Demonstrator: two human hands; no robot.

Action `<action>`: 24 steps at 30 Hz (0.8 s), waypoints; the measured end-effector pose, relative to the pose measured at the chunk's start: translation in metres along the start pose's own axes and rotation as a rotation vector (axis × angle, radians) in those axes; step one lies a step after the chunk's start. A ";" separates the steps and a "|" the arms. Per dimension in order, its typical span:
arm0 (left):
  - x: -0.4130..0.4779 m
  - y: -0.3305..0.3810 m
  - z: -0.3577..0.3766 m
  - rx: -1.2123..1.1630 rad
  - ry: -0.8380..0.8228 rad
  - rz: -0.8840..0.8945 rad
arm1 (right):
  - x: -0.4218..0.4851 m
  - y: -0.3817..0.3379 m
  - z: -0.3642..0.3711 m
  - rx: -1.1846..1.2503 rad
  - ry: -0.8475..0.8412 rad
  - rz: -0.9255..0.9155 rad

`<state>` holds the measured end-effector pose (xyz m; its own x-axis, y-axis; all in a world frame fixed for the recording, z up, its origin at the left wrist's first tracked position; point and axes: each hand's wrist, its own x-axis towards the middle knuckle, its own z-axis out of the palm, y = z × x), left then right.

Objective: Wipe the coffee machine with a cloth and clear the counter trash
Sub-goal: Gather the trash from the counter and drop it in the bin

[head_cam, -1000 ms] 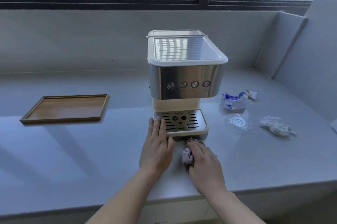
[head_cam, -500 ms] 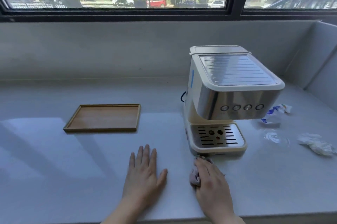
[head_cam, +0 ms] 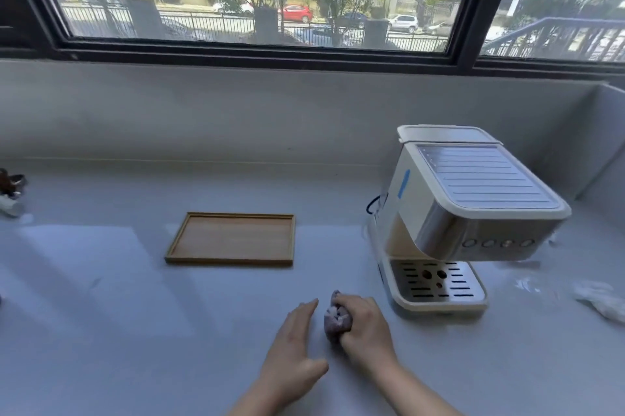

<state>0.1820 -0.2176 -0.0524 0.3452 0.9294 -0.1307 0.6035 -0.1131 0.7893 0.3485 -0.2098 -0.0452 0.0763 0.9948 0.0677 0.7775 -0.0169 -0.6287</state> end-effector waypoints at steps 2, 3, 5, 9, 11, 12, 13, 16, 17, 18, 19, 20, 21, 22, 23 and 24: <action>-0.004 -0.004 -0.009 -0.029 -0.044 -0.002 | 0.004 -0.011 -0.004 0.078 -0.035 0.045; -0.005 -0.005 -0.014 -0.049 -0.055 -0.001 | 0.006 -0.017 -0.006 0.151 -0.045 0.084; -0.005 -0.005 -0.022 -0.057 -0.059 0.006 | 0.008 -0.028 -0.011 0.312 -0.077 0.164; 0.001 -0.002 -0.043 -0.055 -0.015 0.032 | 0.010 -0.045 -0.018 0.330 -0.181 0.021; 0.005 0.002 -0.058 -0.081 -0.020 0.036 | 0.018 -0.051 -0.024 0.270 -0.235 -0.060; 0.007 0.004 -0.064 -0.096 -0.031 0.032 | 0.024 -0.054 -0.026 0.253 -0.257 -0.101; 0.009 0.006 -0.069 -0.115 -0.037 0.032 | 0.029 -0.056 -0.029 0.234 -0.271 -0.145; 0.015 0.014 -0.080 -0.231 -0.034 0.018 | 0.043 -0.061 -0.031 0.178 -0.285 -0.288; 0.016 0.017 -0.082 -0.254 -0.030 0.008 | 0.047 -0.062 -0.030 0.170 -0.297 -0.337; 0.016 0.020 -0.084 -0.239 -0.019 -0.007 | 0.050 -0.063 -0.029 0.155 -0.309 -0.385; 0.016 0.022 -0.086 -0.200 -0.001 -0.029 | 0.054 -0.066 -0.028 0.141 -0.316 -0.427; 0.016 0.023 -0.088 -0.161 0.019 -0.056 | 0.057 -0.068 -0.027 0.131 -0.321 -0.460; 0.016 0.023 -0.090 -0.131 0.041 -0.080 | 0.060 -0.069 -0.025 0.129 -0.321 -0.483; 0.017 0.023 -0.092 -0.108 0.065 -0.097 | 0.063 -0.071 -0.025 0.132 -0.318 -0.501; 0.018 0.021 -0.094 -0.094 0.090 -0.114 | 0.066 -0.072 -0.025 0.133 -0.320 -0.512; 0.018 0.020 -0.096 -0.094 0.113 -0.132 | 0.069 -0.073 -0.024 0.124 -0.333 -0.514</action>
<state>0.1310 -0.1696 0.0190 0.1815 0.9682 -0.1724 0.5661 0.0404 0.8234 0.3121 -0.1424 0.0240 -0.5025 0.8510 0.1524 0.5833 0.4639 -0.6668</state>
